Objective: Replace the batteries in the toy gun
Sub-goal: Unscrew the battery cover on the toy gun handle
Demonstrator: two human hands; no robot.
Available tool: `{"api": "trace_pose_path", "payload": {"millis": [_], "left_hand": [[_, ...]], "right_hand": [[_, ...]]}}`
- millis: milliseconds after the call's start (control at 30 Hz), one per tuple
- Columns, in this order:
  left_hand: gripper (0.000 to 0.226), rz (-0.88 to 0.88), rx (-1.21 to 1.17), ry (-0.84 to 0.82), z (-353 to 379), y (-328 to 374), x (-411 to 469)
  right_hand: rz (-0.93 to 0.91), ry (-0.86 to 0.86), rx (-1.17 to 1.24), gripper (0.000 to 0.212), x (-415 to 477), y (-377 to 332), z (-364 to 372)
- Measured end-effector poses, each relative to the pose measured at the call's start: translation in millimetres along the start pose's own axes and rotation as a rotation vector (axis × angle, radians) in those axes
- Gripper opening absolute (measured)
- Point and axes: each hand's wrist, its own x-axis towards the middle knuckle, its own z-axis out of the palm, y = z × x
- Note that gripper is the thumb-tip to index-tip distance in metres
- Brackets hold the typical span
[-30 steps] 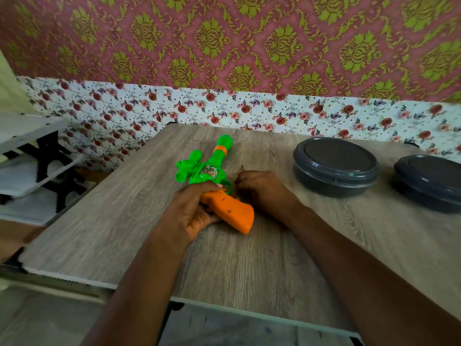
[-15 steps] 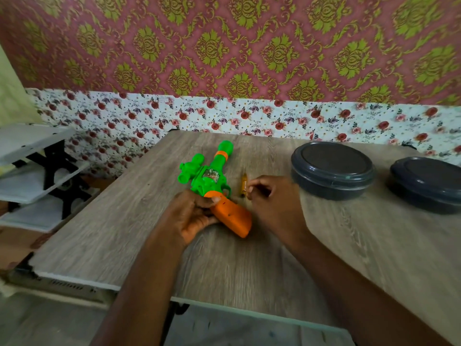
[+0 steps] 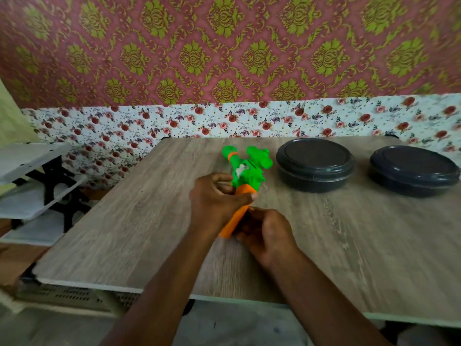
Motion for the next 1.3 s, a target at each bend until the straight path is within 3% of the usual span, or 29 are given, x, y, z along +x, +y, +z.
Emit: {"api": "trace_pose_path", "payload": {"millis": [233, 400, 600, 800, 1067, 1200, 1300], "left_hand": [[0.048, 0.135, 0.184, -0.008, 17, 19, -3], [0.039, 0.178, 0.178, 0.031, 15, 26, 0], [0.037, 0.148, 0.151, 0.048, 10, 27, 3], [0.037, 0.104, 0.075, 0.113, 8, 22, 1], [0.052, -0.115, -0.467, 0.305, -8, -5, 1], [0.029, -0.226, -0.740, 0.367, -23, -29, -9], [0.016, -0.276, -0.790, 0.377, -32, -42, -17]], "right_hand": [[0.067, -0.118, 0.356, 0.031, -3, 0, -7], [0.073, 0.006, 0.392, 0.026, -4, -1, -2], [0.095, -0.168, 0.474, 0.030, -15, -1, 0], [0.050, -0.103, 0.311, 0.032, -14, 3, 2], [-0.072, 0.032, 0.011, 0.024, -15, -2, -7], [-0.143, 0.031, -0.172, 0.023, -10, -3, -7], [-0.266, 0.016, -0.465, 0.022, -8, -1, -11]]}}
